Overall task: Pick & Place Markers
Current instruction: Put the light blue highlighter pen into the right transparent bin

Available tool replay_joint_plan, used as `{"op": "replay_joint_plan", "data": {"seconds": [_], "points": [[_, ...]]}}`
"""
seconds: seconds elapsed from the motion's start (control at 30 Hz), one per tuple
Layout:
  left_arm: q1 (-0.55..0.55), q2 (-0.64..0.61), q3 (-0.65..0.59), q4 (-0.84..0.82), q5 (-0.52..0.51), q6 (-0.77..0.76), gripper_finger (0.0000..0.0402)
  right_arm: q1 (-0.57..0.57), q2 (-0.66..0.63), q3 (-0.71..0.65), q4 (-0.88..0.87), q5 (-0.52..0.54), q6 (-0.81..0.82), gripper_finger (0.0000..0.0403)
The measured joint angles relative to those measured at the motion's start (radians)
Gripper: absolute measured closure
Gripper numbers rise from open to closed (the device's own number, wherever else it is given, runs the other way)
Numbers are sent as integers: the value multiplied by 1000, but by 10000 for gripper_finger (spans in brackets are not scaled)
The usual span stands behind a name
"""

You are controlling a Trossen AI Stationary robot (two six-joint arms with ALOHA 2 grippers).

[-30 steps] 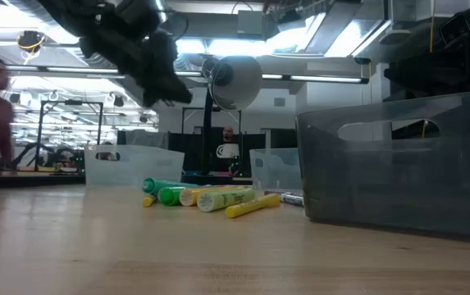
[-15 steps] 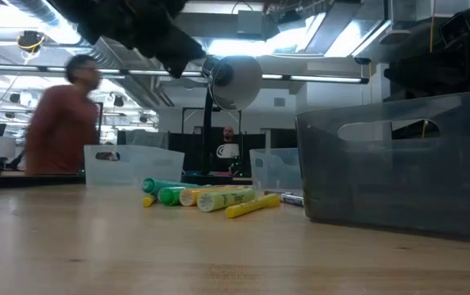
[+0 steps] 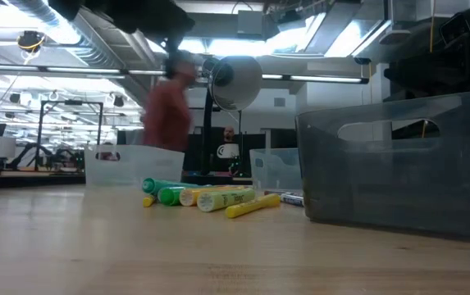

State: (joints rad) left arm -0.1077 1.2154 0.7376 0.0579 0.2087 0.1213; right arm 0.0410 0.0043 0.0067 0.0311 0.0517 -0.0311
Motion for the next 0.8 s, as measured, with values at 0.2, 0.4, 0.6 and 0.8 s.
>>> {"op": "replay_joint_plan", "data": {"seconds": [0.2,0.4,0.6,0.8], "points": [[-60,91,14,-5,-92,-51,328,0,0,0,0,0,0,246],[-84,238,92,-85,-201,-75,328,0,0,0,0,0,0,246],[-73,361,199,-256,-387,-207,328,0,0,0,0,0,0,246],[-35,442,261,-344,-423,-350,328,0,0,0,0,0,0,246]]}}
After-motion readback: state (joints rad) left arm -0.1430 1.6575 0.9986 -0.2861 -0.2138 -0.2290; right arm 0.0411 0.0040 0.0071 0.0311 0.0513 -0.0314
